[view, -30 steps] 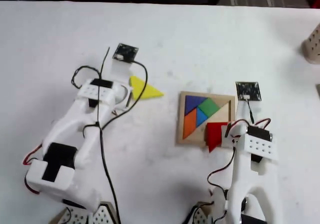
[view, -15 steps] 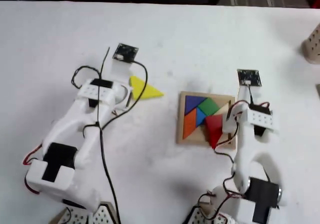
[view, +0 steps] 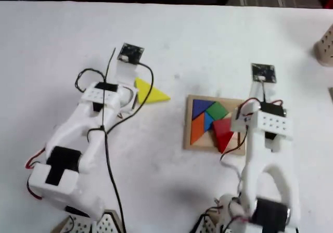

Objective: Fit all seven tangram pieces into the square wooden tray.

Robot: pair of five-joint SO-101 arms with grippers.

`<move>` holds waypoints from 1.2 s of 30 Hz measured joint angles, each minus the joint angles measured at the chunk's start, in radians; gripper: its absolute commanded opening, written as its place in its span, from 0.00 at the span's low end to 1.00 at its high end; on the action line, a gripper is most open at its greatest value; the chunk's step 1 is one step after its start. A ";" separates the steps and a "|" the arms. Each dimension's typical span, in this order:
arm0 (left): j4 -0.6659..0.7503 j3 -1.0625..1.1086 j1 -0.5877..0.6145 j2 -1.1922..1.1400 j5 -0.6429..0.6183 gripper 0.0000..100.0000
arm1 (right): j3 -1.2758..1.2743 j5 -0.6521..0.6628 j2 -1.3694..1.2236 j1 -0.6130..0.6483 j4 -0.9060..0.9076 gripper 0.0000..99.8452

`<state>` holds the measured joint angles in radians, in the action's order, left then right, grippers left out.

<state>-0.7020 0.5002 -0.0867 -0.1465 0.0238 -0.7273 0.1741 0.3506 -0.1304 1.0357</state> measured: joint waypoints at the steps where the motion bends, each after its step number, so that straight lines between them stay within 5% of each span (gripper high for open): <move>1: 0.000 -0.005 0.000 -0.009 0.000 0.02 | 0.000 -0.008 0.029 0.037 0.034 0.02; 6: 0.000 -0.038 0.021 -0.017 0.000 0.02 | -0.031 -0.018 0.071 0.242 0.103 0.02; 10: 0.000 -0.038 0.020 -0.017 0.000 0.02 | -0.146 -0.020 0.020 0.302 -0.020 0.02; 36: 0.000 -0.038 0.023 -0.017 0.000 0.02 | -0.163 0.080 -0.037 0.110 -0.121 0.02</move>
<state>-0.7020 0.4618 -0.0637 -0.1634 0.0238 -0.8899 0.2539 0.3138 -0.0199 0.9145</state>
